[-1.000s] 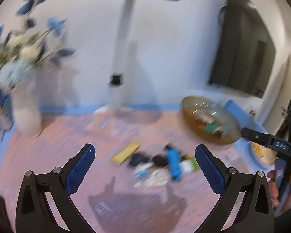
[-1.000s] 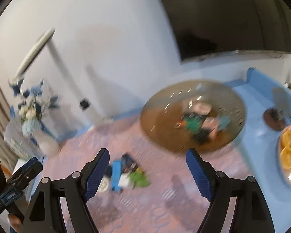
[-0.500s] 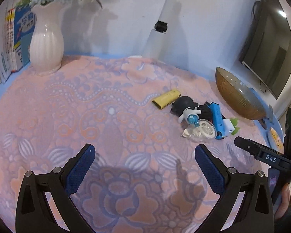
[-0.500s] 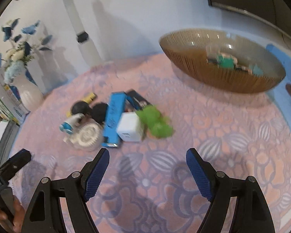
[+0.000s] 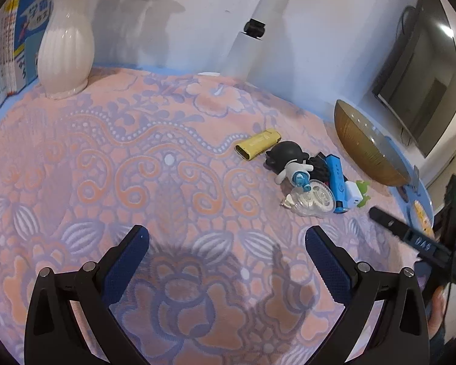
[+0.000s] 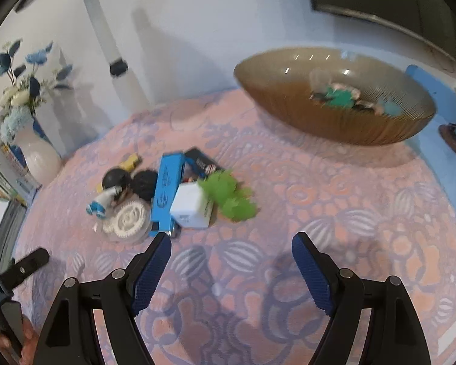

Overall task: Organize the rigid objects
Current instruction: 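Grasp the black-and-white boy figure with the left gripper while the right grasps the green figure, then carry the boy figure and green figure into the brown bowl and release both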

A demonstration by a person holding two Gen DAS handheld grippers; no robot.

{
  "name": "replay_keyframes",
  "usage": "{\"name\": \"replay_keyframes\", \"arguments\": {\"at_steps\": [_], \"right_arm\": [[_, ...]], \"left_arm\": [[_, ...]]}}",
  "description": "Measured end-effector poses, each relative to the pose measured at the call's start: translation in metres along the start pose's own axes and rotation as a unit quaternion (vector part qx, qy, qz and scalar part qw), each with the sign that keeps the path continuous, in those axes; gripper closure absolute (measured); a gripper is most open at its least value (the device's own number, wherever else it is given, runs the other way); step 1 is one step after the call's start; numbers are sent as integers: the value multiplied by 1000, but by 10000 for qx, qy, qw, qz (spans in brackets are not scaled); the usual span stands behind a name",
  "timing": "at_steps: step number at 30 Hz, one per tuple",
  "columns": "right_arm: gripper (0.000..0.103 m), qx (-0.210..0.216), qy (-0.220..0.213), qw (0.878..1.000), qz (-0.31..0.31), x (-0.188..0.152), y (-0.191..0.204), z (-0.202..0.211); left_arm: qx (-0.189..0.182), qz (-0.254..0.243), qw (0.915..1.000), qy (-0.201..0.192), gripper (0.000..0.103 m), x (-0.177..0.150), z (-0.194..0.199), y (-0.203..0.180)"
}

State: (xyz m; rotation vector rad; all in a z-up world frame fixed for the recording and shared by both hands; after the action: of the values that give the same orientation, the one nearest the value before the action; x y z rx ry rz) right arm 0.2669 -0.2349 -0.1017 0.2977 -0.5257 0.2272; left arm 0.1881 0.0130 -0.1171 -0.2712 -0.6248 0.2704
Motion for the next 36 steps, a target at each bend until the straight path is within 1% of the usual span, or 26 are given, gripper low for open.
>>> {"name": "replay_keyframes", "arguments": {"at_steps": [1,2,4,7,9,11,12,13,14,15,17,18,20,21,23,26,28,29,32,34,36], "right_arm": [[23,4,19,10000,-20,1,-2,2],[24,-35,133,9999,-33,0,-6,3],[38,-170,267,9995,-12,3,-12,5],[41,-209,338,9991,154,16,-17,9],[41,-173,347,9987,320,23,-14,9],[41,-161,386,9976,555,26,-8,4],[42,-182,421,9963,731,26,-3,0],[42,-235,451,9943,942,25,1,-6],[42,-279,494,9923,1101,22,4,-10],[42,-299,566,9897,1280,19,7,-15],[42,-416,542,9860,1518,17,8,-23],[42,-499,548,9845,1591,16,7,-26],[43,-660,585,9815,1696,17,3,-34],[43,-638,602,9817,1690,18,2,-38],[49,-490,605,9828,1674,20,3,-40],[61,-380,585,9831,1694,23,8,-44],[72,-377,534,9827,1732,23,13,-44],[73,-415,501,9824,1754,22,13,-43],[73,-280,409,9854,1628,23,12,-37],[73,-54,366,9882,1486,21,8,-28],[73,230,401,9902,1317,16,6,-22]], "left_arm": [[35,-65,10000,10,1,1,2,-2],[44,-116,9999,20,1,3,4,-5],[23,-280,9996,-14,1,10,11,-14],[54,-583,9982,-141,1,31,20,-34],[119,-766,9970,-58,1,42,14,-47],[16,-929,9956,101,1,50,-2,-61],[-34,-944,9953,212,4,51,-10,-65],[-83,-932,9951,334,6,53,-18,-68],[-198,-872,9947,499,12,55,-29,-70],[-420,-671,9944,707,16,57,-40,-70],[-659,-200,9930,958,18,62,-57,-65],[-701,-105,9927,972,18,66,-62,-63],[-623,-65,9931,994,19,71,-75,-62],[-574,-104,9932,1010,22,73,-79,-64],[-398,-196,9944,960,22,77,-86,-68],[-191,-165,9963,821,23,82,-90,-71],[-62,-295,9969,729,49,82,-92,-74],[-108,-368,9971,655,57,81,-90,-78],[16,-428,9972,610,57,81,-87,-75],[-38,-428,9974,572,58,77,-79,-72],[-206,-347,9980,480,58,71,-65,-68]]}}
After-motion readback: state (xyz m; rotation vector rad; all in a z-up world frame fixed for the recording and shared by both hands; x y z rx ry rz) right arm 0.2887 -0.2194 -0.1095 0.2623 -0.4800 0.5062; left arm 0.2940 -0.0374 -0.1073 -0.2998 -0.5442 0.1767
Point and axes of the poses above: each gripper's, at about its wrist camera, not at the fingertips, and z roughly against the way its jaws point, y to its left, x to its top, the point moved 10 cm from there along -z, roughly the way its jaws point, and after that the axes turned 9 degrees about y, right-handed, at the moved point
